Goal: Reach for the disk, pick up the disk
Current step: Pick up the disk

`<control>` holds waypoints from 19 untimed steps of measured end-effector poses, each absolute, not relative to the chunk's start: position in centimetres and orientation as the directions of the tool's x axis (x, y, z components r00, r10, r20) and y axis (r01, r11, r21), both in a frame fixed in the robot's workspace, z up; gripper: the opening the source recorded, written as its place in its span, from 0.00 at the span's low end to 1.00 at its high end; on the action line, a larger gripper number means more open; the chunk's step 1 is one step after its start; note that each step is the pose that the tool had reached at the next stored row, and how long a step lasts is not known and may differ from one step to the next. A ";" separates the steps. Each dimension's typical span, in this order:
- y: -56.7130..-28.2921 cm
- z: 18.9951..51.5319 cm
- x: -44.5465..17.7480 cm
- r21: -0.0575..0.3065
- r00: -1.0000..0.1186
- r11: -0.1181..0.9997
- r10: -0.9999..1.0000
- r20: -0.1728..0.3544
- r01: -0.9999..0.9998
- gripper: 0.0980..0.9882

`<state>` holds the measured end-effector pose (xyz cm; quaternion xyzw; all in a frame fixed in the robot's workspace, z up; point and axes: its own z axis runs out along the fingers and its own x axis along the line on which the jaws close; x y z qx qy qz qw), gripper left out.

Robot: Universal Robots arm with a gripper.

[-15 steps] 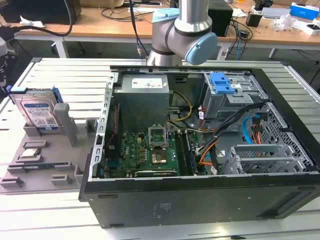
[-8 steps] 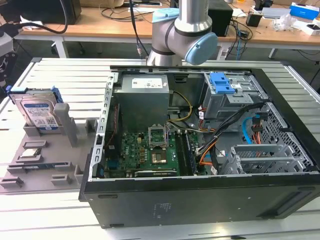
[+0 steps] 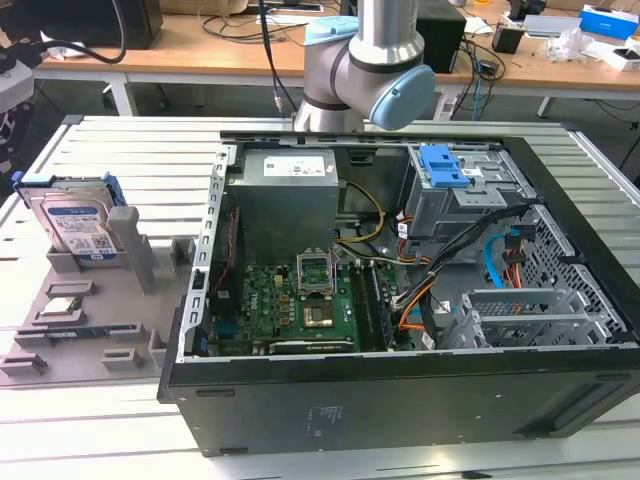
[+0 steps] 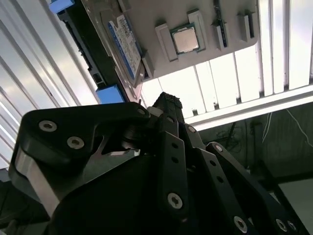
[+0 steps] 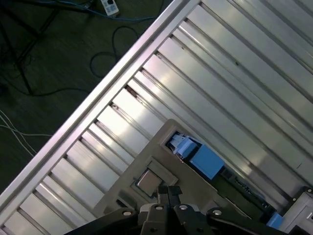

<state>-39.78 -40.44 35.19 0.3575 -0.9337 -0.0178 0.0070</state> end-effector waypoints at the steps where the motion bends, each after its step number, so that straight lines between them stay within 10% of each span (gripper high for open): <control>1: -40.4 35.2 -39.8 0.038 -0.736 0.736 -0.677 0.000 -0.676 0.01; 19: -40.4 35.2 -39.8 0.038 -0.523 0.522 -0.853 0.000 -0.852 0.01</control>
